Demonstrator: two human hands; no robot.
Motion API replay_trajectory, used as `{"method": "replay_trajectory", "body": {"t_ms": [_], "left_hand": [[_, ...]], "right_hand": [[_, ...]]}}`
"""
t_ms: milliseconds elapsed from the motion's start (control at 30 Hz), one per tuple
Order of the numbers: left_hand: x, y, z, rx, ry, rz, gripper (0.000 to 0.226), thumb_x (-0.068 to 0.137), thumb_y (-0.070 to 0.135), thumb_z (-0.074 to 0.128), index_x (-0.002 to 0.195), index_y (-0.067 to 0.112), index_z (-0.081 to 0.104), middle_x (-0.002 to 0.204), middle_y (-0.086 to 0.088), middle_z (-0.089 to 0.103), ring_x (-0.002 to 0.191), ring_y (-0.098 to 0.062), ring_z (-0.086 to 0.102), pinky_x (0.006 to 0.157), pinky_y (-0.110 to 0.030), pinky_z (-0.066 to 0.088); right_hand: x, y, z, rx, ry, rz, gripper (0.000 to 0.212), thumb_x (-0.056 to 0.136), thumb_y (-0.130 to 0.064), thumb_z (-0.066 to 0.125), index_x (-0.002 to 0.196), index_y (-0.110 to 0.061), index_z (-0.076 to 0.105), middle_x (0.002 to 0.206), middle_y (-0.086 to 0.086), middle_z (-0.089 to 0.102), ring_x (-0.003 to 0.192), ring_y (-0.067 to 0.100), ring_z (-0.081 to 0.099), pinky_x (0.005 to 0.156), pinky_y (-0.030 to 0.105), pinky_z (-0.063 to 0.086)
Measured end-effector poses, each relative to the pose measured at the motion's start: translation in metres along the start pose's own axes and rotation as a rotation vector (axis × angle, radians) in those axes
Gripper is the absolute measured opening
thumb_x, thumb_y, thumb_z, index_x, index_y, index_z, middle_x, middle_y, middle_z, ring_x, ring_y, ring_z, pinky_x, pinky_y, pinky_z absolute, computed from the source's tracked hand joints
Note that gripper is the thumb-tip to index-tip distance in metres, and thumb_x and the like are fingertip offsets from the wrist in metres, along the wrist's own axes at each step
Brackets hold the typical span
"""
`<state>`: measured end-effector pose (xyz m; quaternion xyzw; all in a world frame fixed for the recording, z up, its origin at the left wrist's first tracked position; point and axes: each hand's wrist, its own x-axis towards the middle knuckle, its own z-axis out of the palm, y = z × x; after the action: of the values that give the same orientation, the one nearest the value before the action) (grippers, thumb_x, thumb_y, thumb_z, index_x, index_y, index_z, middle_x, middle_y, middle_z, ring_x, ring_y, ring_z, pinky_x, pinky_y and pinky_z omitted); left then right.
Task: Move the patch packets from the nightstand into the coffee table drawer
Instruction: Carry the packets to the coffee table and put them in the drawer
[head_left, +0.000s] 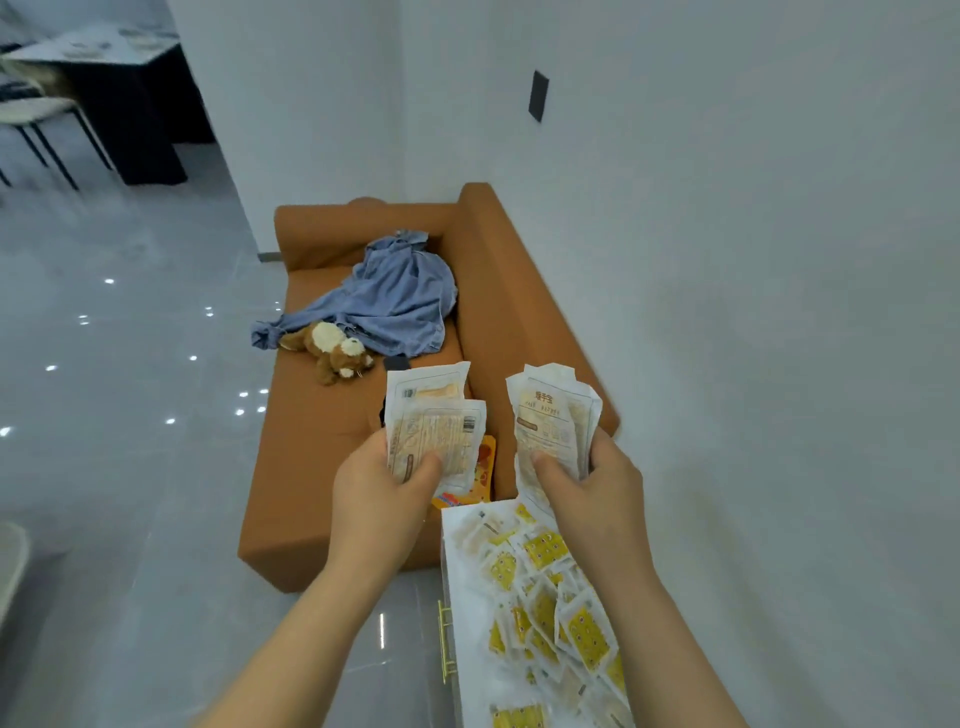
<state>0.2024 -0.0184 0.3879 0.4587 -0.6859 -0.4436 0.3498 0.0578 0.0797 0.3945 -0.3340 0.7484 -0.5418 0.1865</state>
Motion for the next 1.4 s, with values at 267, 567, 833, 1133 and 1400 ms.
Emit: {"method": "replay_trajectory", "body": {"t_ms": [267,567,833,1133,1400], "left_hand": [[0.008,-0.044,-0.117,-0.063,0.198,-0.092,0.028,0.085,0.016,0.067,0.089,0.043,0.058,0.081,0.029,0.061,0.078,0.009,0.06,0.066,-0.013,0.049],[0.005,-0.098,-0.287,-0.021,0.327,-0.151,0.025,0.085,0.015,0.065,0.083,0.039,0.059,0.075,0.027,0.059,0.067,0.011,0.06,0.053,-0.005,0.043],[0.012,-0.136,-0.382,-0.047,0.387,-0.204,0.019,0.086,0.016,0.065,0.093,0.033,0.061,0.083,0.024,0.063,0.074,0.01,0.059,0.054,0.002,0.042],[0.077,-0.165,-0.43,-0.007,0.472,-0.235,0.017,0.085,0.016,0.066,0.09,0.032,0.062,0.081,0.023,0.063,0.075,0.008,0.059,0.054,0.0,0.041],[0.173,-0.167,-0.47,0.035,0.5,-0.202,0.019,0.085,0.015,0.065,0.088,0.033,0.061,0.078,0.025,0.062,0.069,0.02,0.058,0.055,0.002,0.041]], "right_hand": [[-0.017,-0.054,0.114,-0.005,-0.238,-0.146,0.033,0.086,-0.013,0.063,0.093,-0.045,0.057,0.089,-0.023,0.063,0.085,-0.014,0.058,0.062,0.004,0.046],[-0.068,-0.116,0.274,-0.005,-0.381,-0.204,0.035,0.086,-0.018,0.064,0.094,-0.05,0.053,0.089,-0.034,0.058,0.086,-0.015,0.058,0.063,0.005,0.047],[-0.093,-0.155,0.37,0.024,-0.479,-0.221,0.036,0.086,-0.016,0.064,0.102,-0.047,0.055,0.095,-0.033,0.06,0.093,-0.018,0.057,0.066,0.002,0.046],[-0.048,-0.176,0.453,0.032,-0.515,-0.23,0.029,0.084,-0.017,0.064,0.102,-0.04,0.061,0.098,-0.021,0.067,0.092,-0.007,0.062,0.066,0.009,0.05],[0.034,-0.206,0.53,0.056,-0.525,-0.278,0.028,0.083,-0.021,0.065,0.091,-0.047,0.058,0.097,-0.017,0.068,0.093,0.0,0.063,0.075,0.025,0.056]]}}
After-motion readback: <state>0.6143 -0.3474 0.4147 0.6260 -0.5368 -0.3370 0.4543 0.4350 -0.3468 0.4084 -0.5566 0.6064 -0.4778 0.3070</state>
